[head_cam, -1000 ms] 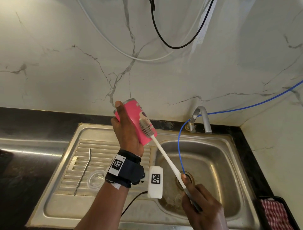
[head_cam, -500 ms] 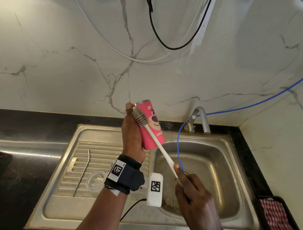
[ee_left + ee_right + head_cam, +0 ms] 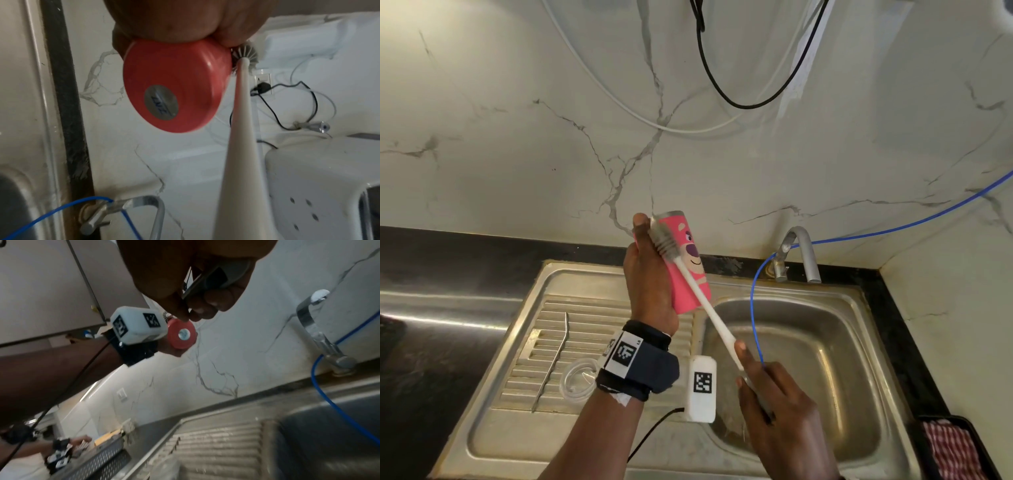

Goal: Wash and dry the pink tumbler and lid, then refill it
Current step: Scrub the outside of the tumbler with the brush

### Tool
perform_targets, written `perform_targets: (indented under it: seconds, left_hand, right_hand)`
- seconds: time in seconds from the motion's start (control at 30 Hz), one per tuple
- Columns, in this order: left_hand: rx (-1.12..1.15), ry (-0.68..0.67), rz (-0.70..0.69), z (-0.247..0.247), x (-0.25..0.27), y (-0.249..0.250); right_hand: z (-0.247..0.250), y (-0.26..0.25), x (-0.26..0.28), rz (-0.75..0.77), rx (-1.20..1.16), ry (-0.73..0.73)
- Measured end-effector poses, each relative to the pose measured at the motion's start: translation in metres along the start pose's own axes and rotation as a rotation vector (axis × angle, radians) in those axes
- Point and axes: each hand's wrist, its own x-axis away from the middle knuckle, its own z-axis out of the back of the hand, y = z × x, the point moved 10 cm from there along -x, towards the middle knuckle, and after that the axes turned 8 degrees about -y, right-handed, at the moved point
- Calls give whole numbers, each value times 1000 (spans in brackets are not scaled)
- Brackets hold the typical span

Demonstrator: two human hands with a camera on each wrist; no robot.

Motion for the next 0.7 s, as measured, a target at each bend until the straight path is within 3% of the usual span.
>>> perform_targets:
  seconds: [0.1, 0.3, 0.5, 0.7]
  left_hand:
    - [17, 34, -48, 8, -3, 9]
    - [-13, -57, -21, -19, 9, -6]
    - [7, 26, -79, 1, -4, 11]
    - [-70, -19, -30, -15, 7, -2]
  right_hand:
    - [2, 0, 16, -24, 12, -35]
    - [6, 6, -14, -60, 22, 47]
    - [8, 0, 12, -36, -14, 30]
    - [8, 4, -5, -98, 5, 48]
